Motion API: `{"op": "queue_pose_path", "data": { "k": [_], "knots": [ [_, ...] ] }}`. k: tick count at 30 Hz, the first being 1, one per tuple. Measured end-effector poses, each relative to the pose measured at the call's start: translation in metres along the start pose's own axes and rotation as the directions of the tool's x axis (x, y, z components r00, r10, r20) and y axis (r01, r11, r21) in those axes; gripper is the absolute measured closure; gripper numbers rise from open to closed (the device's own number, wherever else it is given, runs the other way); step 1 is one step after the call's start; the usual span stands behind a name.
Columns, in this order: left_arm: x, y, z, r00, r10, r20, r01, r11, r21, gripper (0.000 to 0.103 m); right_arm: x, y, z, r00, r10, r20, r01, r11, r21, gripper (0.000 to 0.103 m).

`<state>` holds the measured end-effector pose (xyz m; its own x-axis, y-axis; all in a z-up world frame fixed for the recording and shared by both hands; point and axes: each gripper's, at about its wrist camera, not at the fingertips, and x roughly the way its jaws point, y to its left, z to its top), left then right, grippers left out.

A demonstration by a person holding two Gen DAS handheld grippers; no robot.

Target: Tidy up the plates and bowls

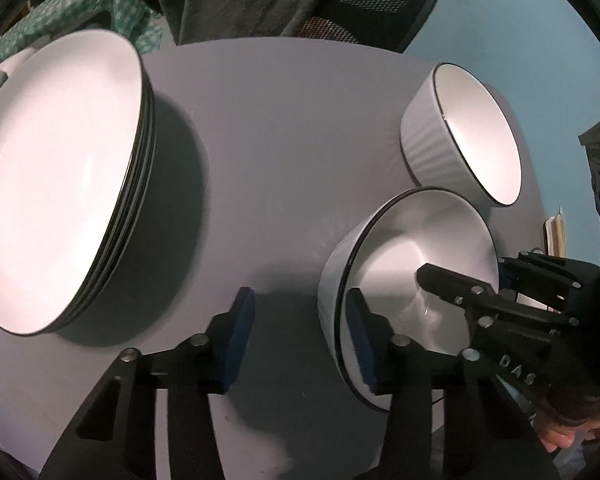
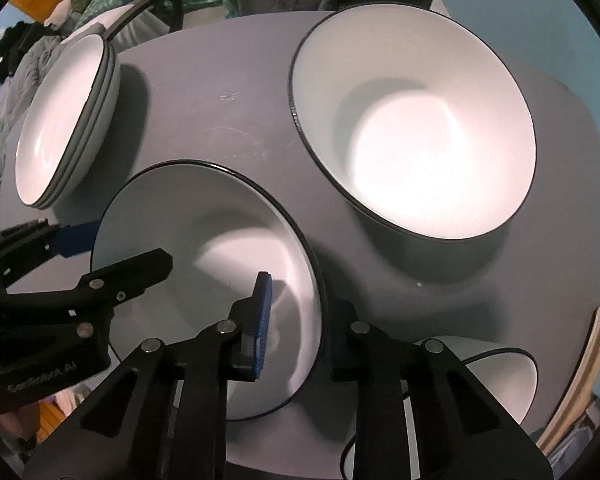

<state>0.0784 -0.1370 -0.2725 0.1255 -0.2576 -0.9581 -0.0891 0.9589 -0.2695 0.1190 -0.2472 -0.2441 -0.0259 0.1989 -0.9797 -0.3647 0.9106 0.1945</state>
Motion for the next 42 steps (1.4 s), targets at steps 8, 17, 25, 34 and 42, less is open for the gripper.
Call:
{"op": "queue_pose_path", "data": {
  "k": [8,17,25,34,42],
  "knots": [
    [0.0,0.015,-0.013,0.999,0.003,-0.035,-0.004,1.0,-0.019,0.074,0.007,0.014,0.001,0.999,0.043,-0.02,-0.043,0.999,-0.01,0.09],
    [0.001,0.018,-0.011,0.998,-0.042,-0.037,0.04,0.997,-0.063,0.088,0.002,-0.004,0.0,0.994,0.103,-0.026,-0.1,0.992,0.083,0.09],
    [0.005,0.013,-0.005,0.998,-0.041,-0.046,0.037,0.996,-0.079,0.092,0.003,-0.005,-0.008,0.996,0.08,-0.027,-0.077,0.993,0.09,0.096],
    [-0.005,0.007,0.0,0.999,-0.013,-0.038,0.011,0.997,-0.073,0.092,0.001,0.014,0.002,0.998,0.062,-0.03,-0.058,0.994,0.095,0.097],
    [-0.027,0.002,0.009,0.999,-0.026,-0.024,0.024,0.998,-0.062,0.092,-0.021,0.012,0.0,0.999,0.047,-0.008,-0.046,0.993,0.111,0.097]
  ]
}}
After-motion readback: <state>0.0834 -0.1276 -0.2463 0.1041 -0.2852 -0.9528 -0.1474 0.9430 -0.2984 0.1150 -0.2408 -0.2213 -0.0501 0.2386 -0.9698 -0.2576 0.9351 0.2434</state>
